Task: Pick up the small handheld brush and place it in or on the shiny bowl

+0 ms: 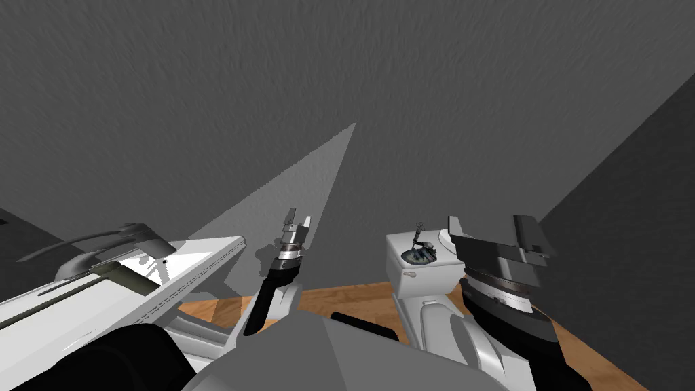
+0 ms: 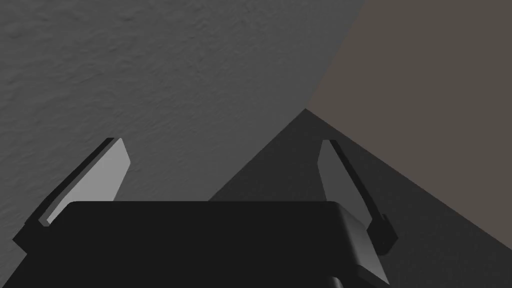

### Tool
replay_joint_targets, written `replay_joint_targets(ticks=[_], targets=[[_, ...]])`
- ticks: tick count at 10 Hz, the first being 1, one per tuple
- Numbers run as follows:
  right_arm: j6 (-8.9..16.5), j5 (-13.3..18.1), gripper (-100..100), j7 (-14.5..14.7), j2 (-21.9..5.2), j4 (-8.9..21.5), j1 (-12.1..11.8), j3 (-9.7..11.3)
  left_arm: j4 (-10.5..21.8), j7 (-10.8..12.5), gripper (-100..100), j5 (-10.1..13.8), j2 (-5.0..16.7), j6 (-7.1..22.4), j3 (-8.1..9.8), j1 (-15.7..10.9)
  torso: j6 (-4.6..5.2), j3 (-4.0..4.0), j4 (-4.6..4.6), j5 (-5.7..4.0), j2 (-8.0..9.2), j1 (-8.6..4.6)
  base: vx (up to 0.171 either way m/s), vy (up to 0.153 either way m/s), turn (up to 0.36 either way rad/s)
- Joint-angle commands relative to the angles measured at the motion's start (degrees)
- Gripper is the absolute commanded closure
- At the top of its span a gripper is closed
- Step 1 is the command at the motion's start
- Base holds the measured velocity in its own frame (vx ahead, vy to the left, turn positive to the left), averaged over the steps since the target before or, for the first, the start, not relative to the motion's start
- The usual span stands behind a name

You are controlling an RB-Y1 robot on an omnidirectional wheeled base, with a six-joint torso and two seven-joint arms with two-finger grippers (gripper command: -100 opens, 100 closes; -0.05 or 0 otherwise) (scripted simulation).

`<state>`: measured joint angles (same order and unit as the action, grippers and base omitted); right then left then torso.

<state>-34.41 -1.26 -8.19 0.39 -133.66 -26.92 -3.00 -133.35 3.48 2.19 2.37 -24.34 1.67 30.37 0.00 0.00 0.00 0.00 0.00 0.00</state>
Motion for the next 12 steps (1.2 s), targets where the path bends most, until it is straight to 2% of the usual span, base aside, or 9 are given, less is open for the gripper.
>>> replay_joint_targets(ticks=[1,5,11,12], targets=[[0.3,0.3,-100,0.3,-1.9,0.5,-0.5,-0.3,0.0,0.0,0,0.0,0.0,0.0,0.00,0.0,0.00,0.00,0.00,0.00,0.00,0.00,0.002,0.007,0.027],[1.9,1.9,-100,2.2,-8.1,3.4,-3.2,-2.1,0.0,0.0,0,0.0,0.0,0.0,0.00,0.0,-0.01,-0.02,-0.01,0.01,-0.03,0.08,0.007,0.024,0.055],[6.7,6.3,-100,7.5,-18.9,10.8,-11.0,-7.1,0.0,0.0,0,0.0,0.0,0.0,0.00,0.0,0.00,-0.04,-0.02,0.04,-0.07,0.18,0.018,0.047,0.090],[6.7,6.3,-100,7.5,-19.4,10.8,-11.0,-7.1,0.0,0.0,0,0.0,0.0,0.0,0.00,0.0,-0.01,-0.05,-0.02,0.04,-0.08,0.18,0.011,0.035,0.028]])
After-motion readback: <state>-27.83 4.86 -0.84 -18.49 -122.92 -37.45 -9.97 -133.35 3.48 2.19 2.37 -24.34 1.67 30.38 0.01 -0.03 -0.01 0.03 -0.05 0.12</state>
